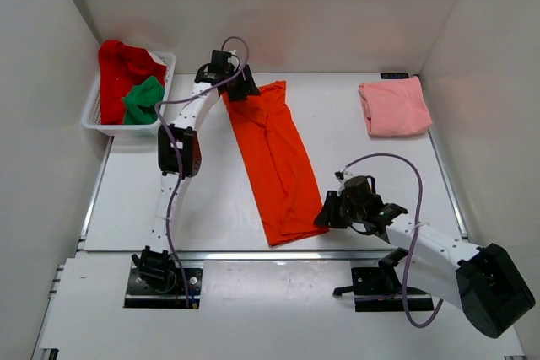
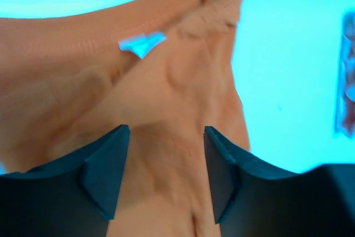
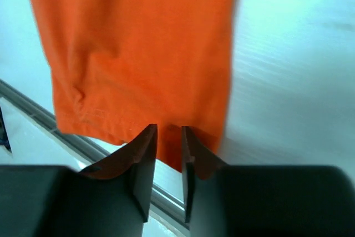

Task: Fold and stack the t-shirts
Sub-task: Rotate the tshirt 90 degrees

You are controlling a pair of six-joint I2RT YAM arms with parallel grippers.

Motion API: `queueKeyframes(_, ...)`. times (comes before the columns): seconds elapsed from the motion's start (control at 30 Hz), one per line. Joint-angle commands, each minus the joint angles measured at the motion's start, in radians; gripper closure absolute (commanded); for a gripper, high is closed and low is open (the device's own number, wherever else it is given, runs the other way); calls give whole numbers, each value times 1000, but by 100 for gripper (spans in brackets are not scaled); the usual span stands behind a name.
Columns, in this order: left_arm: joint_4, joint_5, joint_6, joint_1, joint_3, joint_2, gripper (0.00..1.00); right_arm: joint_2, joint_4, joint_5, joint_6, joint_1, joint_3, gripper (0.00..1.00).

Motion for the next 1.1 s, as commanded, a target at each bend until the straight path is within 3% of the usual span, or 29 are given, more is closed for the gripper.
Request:
queueKeyframes(0.0,-62,46,51,-24,-66,-332,32,1,-16,9,-68,20,84,78)
queueKeyframes(0.03,-85,14,65,-38,-109,-373,32,1,-31,15,-83,17,107,73)
queueKeyframes(0.1,-129,-26,122,-101,-390,-578,30,-17,-73,47,-111,16,141,63)
queueKeyframes(0.13,-97,-57,118,-145,-580,-683,30,-28,-105,85,-123,-8,159,45)
queueKeyframes(0.23,73,-89,29,-249,-1092,-978,31,-30,-154,95,-139,-48,156,26)
queueKeyframes(0.27,106,-97,-30,-268,-1274,-1031,26,-25,-192,96,-160,-60,159,20)
queueKeyframes(0.33,214,-100,-121,-325,-1502,-1219,27,-11,-241,123,-171,-65,172,9)
queueKeyframes(0.4,255,-146,-202,-354,-1707,-1318,29,-51,-257,150,-153,-48,156,13)
queueKeyframes(0.43,273,-151,-217,-371,-1749,-1376,29,-56,-254,150,-121,-49,144,32)
queueKeyframes(0.5,307,-146,-275,-394,-1893,-1444,31,-68,-228,104,-98,-50,110,39)
queueKeyframes(0.67,353,-226,-376,-542,-1978,-1476,29,-42,-197,136,-5,52,72,41)
queueKeyframes(0.77,420,-250,-430,-605,-2002,-1445,28,-41,-175,138,21,50,41,41)
queueKeyframes(1.07,480,-237,-520,-701,-1989,-1332,28,-27,-137,95,36,46,4,47)
